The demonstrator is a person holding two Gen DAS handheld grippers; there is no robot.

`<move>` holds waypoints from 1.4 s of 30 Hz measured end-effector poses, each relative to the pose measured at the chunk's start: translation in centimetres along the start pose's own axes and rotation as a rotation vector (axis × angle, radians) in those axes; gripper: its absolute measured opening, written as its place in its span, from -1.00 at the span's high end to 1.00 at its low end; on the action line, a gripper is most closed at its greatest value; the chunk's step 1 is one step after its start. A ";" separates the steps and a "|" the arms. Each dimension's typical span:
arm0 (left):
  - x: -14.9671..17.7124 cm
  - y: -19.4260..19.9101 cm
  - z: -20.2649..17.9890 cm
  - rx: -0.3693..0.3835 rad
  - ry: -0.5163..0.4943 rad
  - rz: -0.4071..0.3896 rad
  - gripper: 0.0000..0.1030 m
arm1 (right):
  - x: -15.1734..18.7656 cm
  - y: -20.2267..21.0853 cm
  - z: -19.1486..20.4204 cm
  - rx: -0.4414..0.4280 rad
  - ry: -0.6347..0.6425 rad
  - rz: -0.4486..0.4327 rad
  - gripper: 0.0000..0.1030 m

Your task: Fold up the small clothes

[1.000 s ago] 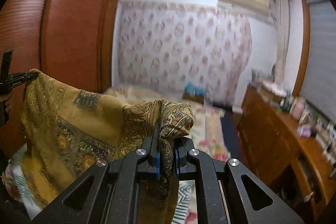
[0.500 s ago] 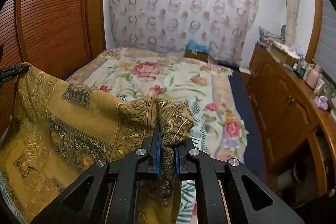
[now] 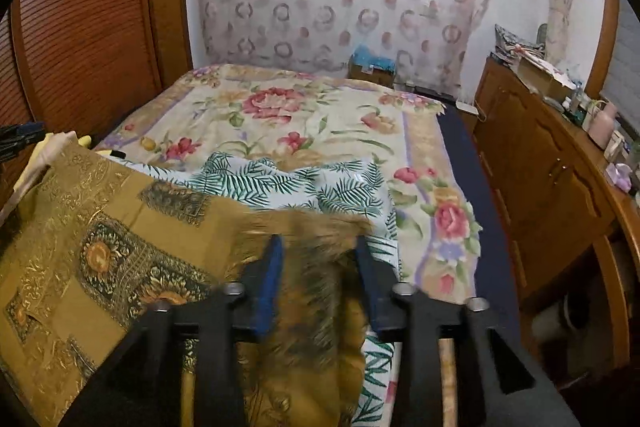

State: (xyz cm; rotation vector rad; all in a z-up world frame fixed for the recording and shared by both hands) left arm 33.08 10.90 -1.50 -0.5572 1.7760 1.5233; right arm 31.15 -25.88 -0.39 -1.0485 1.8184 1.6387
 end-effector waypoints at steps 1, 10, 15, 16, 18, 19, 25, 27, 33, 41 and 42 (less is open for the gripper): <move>0.7 0.2 0.1 0.007 0.006 0.008 -0.47 | 0.2 0.3 0.0 -0.009 -0.008 -0.004 -0.17; 6.7 2.4 0.0 0.014 0.038 0.060 -0.49 | 3.8 3.0 -0.4 -0.025 -0.088 0.013 -0.22; 8.9 3.1 -0.5 0.031 0.054 0.084 -0.49 | 6.0 4.7 -0.8 -0.018 -0.090 0.055 -0.22; 9.2 3.1 -0.6 0.034 0.054 0.086 -0.49 | 6.4 5.1 -1.0 -0.014 -0.089 0.063 -0.22; 9.7 3.1 -0.7 0.038 0.055 0.095 -0.49 | 7.2 5.5 -1.2 -0.006 -0.090 0.081 -0.22; 9.9 3.3 -0.7 0.039 0.058 0.098 -0.49 | 7.7 5.5 -1.5 -0.006 -0.096 0.098 -0.22; 11.0 3.5 -1.2 0.057 0.056 0.115 -0.33 | 10.2 4.2 -2.6 0.002 -0.135 0.173 -0.17; 11.4 3.4 -1.4 0.060 0.051 0.122 -0.27 | 10.7 3.7 -2.5 -0.023 -0.148 0.190 -0.08; 12.4 2.8 -1.7 0.062 0.037 0.156 -0.16 | 10.3 3.0 -1.4 -0.038 -0.095 0.187 0.05; 12.3 3.0 -1.9 0.054 0.028 0.155 -0.16 | 10.5 2.3 -1.2 -0.044 -0.082 0.163 0.27; 12.2 3.3 -1.9 0.058 0.028 0.148 -0.16 | 10.6 2.3 -1.3 -0.046 -0.087 0.160 0.27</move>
Point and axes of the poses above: each gripper's, at about its wrist camera, not at the fingertips, and y roughly against the way its jaws point, z to its left, x to its underside, the point moved 2 cm from there along -y, roughly the way its jaws point, and after that the axes turned 9 degrees about x, right-handed, at the moved point
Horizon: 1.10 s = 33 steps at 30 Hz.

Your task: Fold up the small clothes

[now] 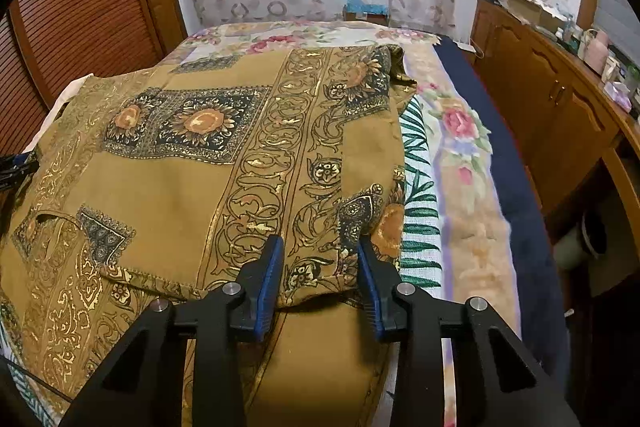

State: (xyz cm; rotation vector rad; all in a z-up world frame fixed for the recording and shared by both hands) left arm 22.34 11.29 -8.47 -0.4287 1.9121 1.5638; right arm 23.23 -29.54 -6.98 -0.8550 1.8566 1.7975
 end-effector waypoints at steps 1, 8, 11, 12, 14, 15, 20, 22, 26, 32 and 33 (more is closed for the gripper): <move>0.0 0.3 -0.1 0.005 0.001 -0.006 -0.16 | 0.4 -0.1 0.3 0.001 -0.002 -0.004 0.27; 0.2 1.1 -0.6 0.029 0.021 -0.012 0.10 | 0.9 -0.1 1.1 0.029 0.012 -0.029 0.27; 0.5 0.5 -0.2 -0.003 0.033 0.009 0.10 | 1.1 -0.2 1.0 0.026 0.011 -0.034 0.27; 0.7 0.2 0.1 -0.013 0.040 0.025 0.10 | 1.1 -0.2 1.0 0.026 0.012 -0.032 0.27; 0.6 0.0 0.3 -0.007 0.046 0.028 0.10 | 0.9 -0.2 1.2 0.019 0.034 -0.015 0.35; 0.5 0.0 0.4 -0.002 0.046 0.027 0.10 | 0.7 -0.1 1.3 0.010 0.048 -0.013 0.44; -0.3 -0.2 -0.1 0.034 0.058 0.012 0.86 | -0.7 1.6 1.7 -0.055 0.076 -0.051 0.88; -0.8 0.3 -0.5 0.043 0.053 -0.018 0.91 | -1.3 2.8 1.8 -0.062 0.081 -0.083 0.90; -1.9 2.6 -0.5 0.035 0.066 -0.098 0.94 | -2.0 5.5 1.7 -0.075 0.086 -0.131 0.91; -2.7 6.5 -0.8 0.019 0.053 -0.182 0.95 | -2.1 9.4 1.5 -0.077 0.097 -0.181 0.91; -2.7 7.1 -0.7 0.020 0.056 -0.197 0.95 | -1.9 10.1 1.4 -0.082 0.092 -0.191 0.91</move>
Point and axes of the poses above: each gripper's, at about its wrist camera, not at the fingertips, and y roughly against the way its jaws point, z to its left, x to its underside, the point moved 2 cm from there along -y, roughly the way its jaws point, and after that the axes turned 9 degrees about x, right-handed, at the moved point
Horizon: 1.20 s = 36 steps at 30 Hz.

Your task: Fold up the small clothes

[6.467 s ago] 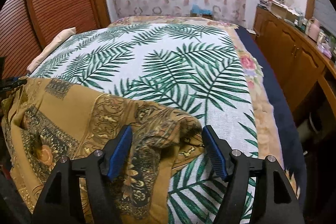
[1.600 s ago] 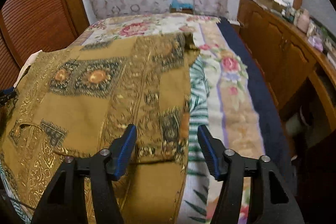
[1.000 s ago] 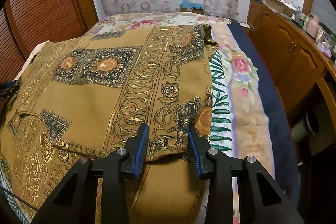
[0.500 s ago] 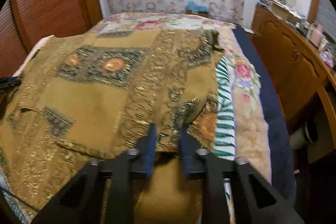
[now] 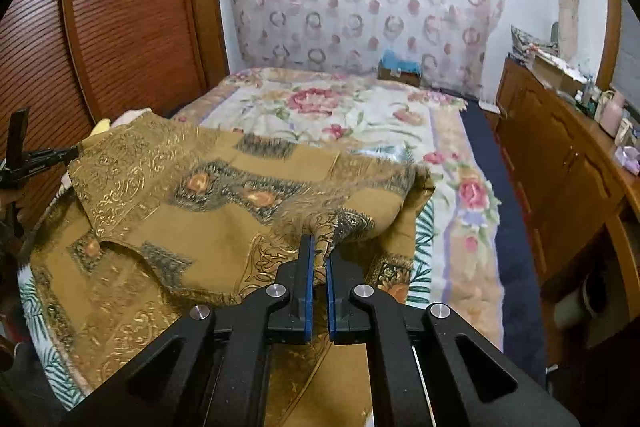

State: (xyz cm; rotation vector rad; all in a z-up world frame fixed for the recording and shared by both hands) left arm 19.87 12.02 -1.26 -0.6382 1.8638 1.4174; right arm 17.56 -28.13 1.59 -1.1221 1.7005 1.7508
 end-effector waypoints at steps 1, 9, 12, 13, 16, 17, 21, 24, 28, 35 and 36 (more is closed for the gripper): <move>0.0 0.7 0.1 0.000 0.003 -0.014 0.95 | 0.2 0.5 0.0 -0.001 -0.006 -0.009 0.91; 2.5 4.8 0.9 -0.023 0.013 -0.055 0.95 | 5.0 3.7 0.9 -0.025 -0.020 -0.014 0.91; 3.8 6.0 0.9 -0.030 0.021 -0.061 0.95 | 6.7 5.0 1.2 -0.033 -0.022 -0.011 0.92; 4.2 6.3 0.9 -0.030 0.023 -0.063 0.95 | 7.3 5.5 1.3 -0.034 -0.021 -0.012 0.91; 5.2 7.8 0.8 -0.030 0.038 -0.079 0.95 | 8.5 7.6 1.1 -0.042 -0.039 -0.021 0.91; 5.6 8.4 0.8 -0.027 0.045 -0.085 0.95 | 9.0 8.3 1.2 -0.045 -0.040 -0.020 0.91; 7.2 9.2 0.8 -0.029 0.049 -0.079 0.95 | 10.1 10.1 1.5 -0.043 -0.030 -0.020 0.91; 8.8 8.6 1.0 -0.035 0.062 -0.048 0.95 | 11.5 9.5 1.8 -0.053 -0.041 0.013 0.91; 10.9 7.6 1.3 -0.043 0.087 -0.006 0.95 | 12.9 7.5 1.7 -0.051 -0.057 0.078 0.91; 13.0 8.2 0.6 -0.064 0.097 -0.005 0.86 | 13.6 7.3 1.2 -0.003 -0.069 0.110 0.47; 13.2 8.4 0.3 -0.054 0.096 -0.012 0.79 | 13.7 7.5 1.3 0.012 -0.062 0.117 0.35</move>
Point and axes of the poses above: each gripper's, at about its wrist camera, not at the fingertips, and y roughly against the way its jaws point, z to its left, x to its underside, the point moved 2 cm from there along -y, roughly the way its jaws point, and after that the axes turned 9 degrees about x, right-handed, at the moved point
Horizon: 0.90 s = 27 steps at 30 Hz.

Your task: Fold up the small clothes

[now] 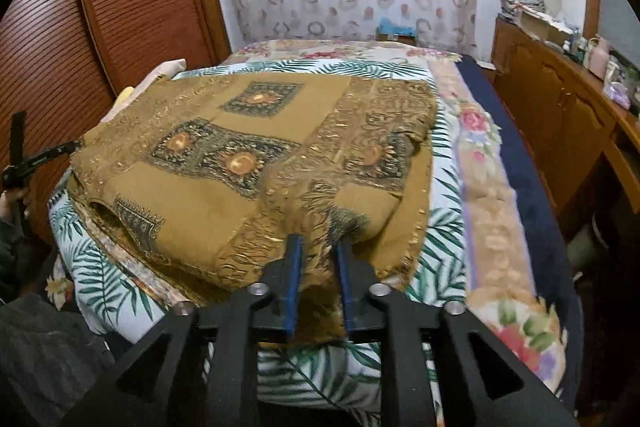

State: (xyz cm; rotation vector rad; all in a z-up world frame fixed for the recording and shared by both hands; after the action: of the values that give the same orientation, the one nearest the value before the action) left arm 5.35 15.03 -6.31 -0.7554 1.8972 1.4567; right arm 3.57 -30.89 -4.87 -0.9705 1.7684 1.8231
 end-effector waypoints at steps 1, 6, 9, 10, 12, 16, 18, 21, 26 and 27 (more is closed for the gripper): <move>0.2 0.2 -0.3 0.011 -0.004 -0.003 0.63 | 0.1 0.4 0.1 0.018 0.008 0.004 0.08; 1.0 0.7 -2.8 0.043 -0.058 -0.015 0.14 | -0.5 2.1 0.8 0.110 -0.005 -0.050 -0.16; 1.2 0.7 -4.6 0.052 -0.091 -0.026 0.13 | -1.1 2.2 1.6 0.133 -0.032 -0.110 -0.18; 1.1 0.6 -5.0 0.054 -0.095 -0.033 0.13 | -1.3 1.9 1.9 0.129 -0.045 -0.118 -0.18; 0.8 0.3 -6.3 0.077 -0.102 -0.043 0.13 | -2.0 0.9 3.1 0.101 -0.058 -0.141 -0.18; 0.4 -0.6 -8.1 0.157 -0.096 -0.022 0.13 | -2.9 -0.8 5.8 0.048 -0.062 -0.167 -0.18; 0.5 -1.0 -9.2 0.166 -0.119 -0.015 0.13 | -3.1 -1.5 6.9 0.016 -0.060 -0.167 -0.18; 0.6 -1.5 -9.8 0.180 -0.121 0.001 0.13 | -2.9 -3.0 8.7 -0.033 -0.033 -0.145 -0.18; 1.4 -2.6 -9.1 0.135 -0.124 0.037 0.13 | -1.7 -5.1 9.7 -0.083 0.005 -0.071 -0.18; 1.4 -2.6 -8.5 0.129 -0.113 0.038 0.13 | -1.2 -5.4 9.9 -0.090 0.007 -0.057 -0.18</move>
State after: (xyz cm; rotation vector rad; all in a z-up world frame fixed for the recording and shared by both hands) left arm 5.32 6.03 -7.33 -0.5684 1.9074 1.3548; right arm 6.42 -20.44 -8.24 -1.0524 1.6580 1.8800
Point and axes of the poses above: each gripper's, at about its wrist camera, not at the fingertips, and y roughly against the way its jaws point, z to its left, x to its underside, the point moved 2 cm from there along -y, roughly the way its jaws point, and after that the axes turned 9 degrees about x, right-handed, at the moved point
